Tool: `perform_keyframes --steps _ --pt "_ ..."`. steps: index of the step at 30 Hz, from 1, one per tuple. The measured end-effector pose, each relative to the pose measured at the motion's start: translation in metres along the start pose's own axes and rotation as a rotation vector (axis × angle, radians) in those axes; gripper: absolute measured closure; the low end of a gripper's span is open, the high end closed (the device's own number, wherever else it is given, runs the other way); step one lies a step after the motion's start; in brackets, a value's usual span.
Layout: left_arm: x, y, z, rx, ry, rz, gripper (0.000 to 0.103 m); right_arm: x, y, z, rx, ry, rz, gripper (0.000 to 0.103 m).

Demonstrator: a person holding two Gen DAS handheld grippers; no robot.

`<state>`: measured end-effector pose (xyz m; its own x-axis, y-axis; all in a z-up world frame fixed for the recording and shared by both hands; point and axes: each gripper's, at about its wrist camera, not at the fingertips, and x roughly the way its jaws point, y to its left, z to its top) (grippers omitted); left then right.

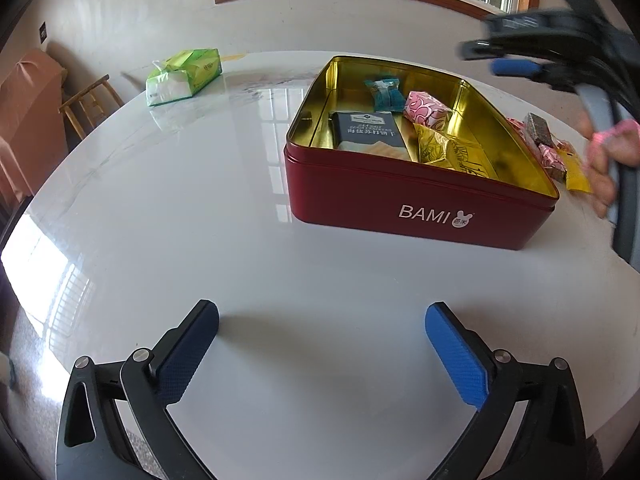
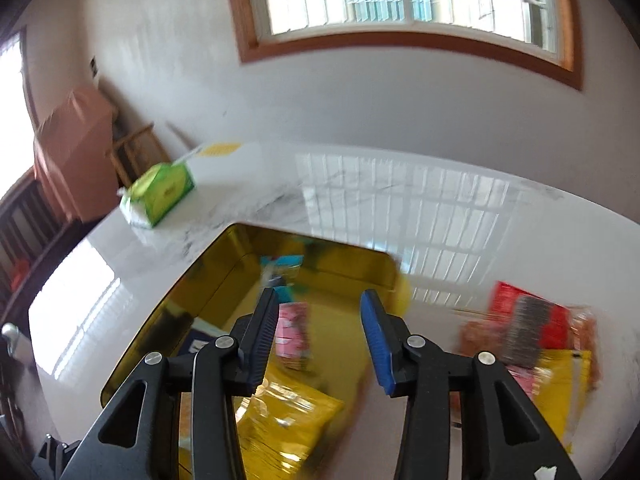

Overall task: Organize snacks
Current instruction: 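Lower the pink cake into the tin and open the right tool, then move the left tool toward the clear bag of orange nuts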

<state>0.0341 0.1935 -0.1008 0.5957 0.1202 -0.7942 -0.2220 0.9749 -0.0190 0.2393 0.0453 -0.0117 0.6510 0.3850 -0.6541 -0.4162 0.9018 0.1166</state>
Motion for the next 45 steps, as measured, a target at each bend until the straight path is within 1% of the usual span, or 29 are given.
perform_keyframes --steps 5,9,12,14,16,18,20,21,22,24,27,28,30,32,33,34,36,37,39,41,42,43,44,45 --pt "0.0 0.001 0.0 0.004 -0.007 -0.002 0.0 -0.035 -0.051 -0.023 0.069 -0.032 -0.057 0.063" --pt "-0.001 0.003 0.0 0.017 -0.008 -0.011 0.0 -0.063 -0.104 -0.059 0.093 -0.014 -0.16 0.063" --pt "-0.007 0.004 0.002 0.031 -0.014 -0.029 0.0 -0.079 -0.153 -0.087 0.126 0.014 -0.257 0.063" --pt "-0.019 0.003 0.003 0.041 -0.041 -0.05 0.0 -0.091 -0.186 -0.105 0.152 0.035 -0.342 0.063" --pt "-0.036 -0.002 0.008 0.061 -0.082 -0.083 0.0 -0.1 -0.217 -0.12 0.186 0.055 -0.407 0.063" --pt "-0.047 -0.009 0.017 0.089 -0.095 -0.114 0.0 -0.108 -0.241 -0.132 0.215 0.07 -0.455 0.063" --pt "-0.058 -0.021 0.03 0.117 -0.098 -0.162 0.0 -0.112 -0.263 -0.143 0.238 0.092 -0.494 0.063" --pt "-0.063 -0.028 0.039 0.127 -0.098 -0.193 0.0 -0.113 -0.273 -0.147 0.261 0.113 -0.498 0.062" --pt "-0.066 -0.035 0.046 0.135 -0.091 -0.224 0.0 -0.117 -0.283 -0.151 0.299 0.115 -0.49 0.062" --pt "-0.069 -0.048 0.062 0.15 -0.073 -0.283 0.0 -0.124 -0.295 -0.153 0.335 0.089 -0.496 0.062" --pt "-0.07 -0.074 0.091 0.168 -0.053 -0.345 0.001 -0.121 -0.3 -0.155 0.345 0.1 -0.488 0.062" --pt "-0.069 -0.086 0.103 0.168 -0.037 -0.384 0.001 -0.119 -0.299 -0.154 0.342 0.103 -0.484 0.062" --pt "-0.066 -0.104 0.122 0.176 -0.025 -0.421 0.001 -0.117 -0.295 -0.153 0.316 0.106 -0.477 0.062" --pt "-0.059 -0.126 0.144 0.203 -0.011 -0.426 0.001 -0.119 -0.289 -0.152 0.289 0.108 -0.47 0.062" --pt "-0.053 -0.14 0.156 0.23 -0.001 -0.443 0.004 -0.119 -0.286 -0.152 0.281 0.109 -0.464 0.062" --pt "-0.049 -0.148 0.163 0.246 0.007 -0.442 0.01 -0.119 -0.284 -0.152 0.276 0.109 -0.458 0.062" --pt "-0.035 -0.168 0.179 0.279 0.044 -0.428 0.012 -0.12 -0.284 -0.153 0.282 0.103 -0.449 0.062" --pt "-0.026 -0.179 0.187 0.298 0.075 -0.446 0.013 -0.121 -0.287 -0.153 0.291 0.099 -0.443 0.062" --pt "-0.009 -0.194 0.197 0.31 0.127 -0.461 0.018 -0.125 -0.292 -0.155 0.325 0.087 -0.424 0.062" --pt "0.012 -0.21 0.205 0.326 0.19 -0.484 0.02 -0.128 -0.296 -0.157 0.363 0.073 -0.407 0.062" --pt "0.019 -0.214 0.206 0.333 0.206 -0.477 0.026 -0.129 -0.298 -0.158 0.375 0.067 -0.399 0.062" --pt "0.031 -0.22 0.208 0.344 0.236 -0.452 0.032 -0.129 -0.301 -0.158 0.385 0.063 -0.393 0.062" --pt "0.04 -0.222 0.209 0.347 0.26 -0.447 0.035 -0.13 -0.302 -0.159 0.393 0.059 -0.385 0.062" --pt "0.048 -0.224 0.21 0.347 0.283 -0.449 0.04 -0.129 -0.302 -0.159 0.395 0.058 -0.38 0.062"
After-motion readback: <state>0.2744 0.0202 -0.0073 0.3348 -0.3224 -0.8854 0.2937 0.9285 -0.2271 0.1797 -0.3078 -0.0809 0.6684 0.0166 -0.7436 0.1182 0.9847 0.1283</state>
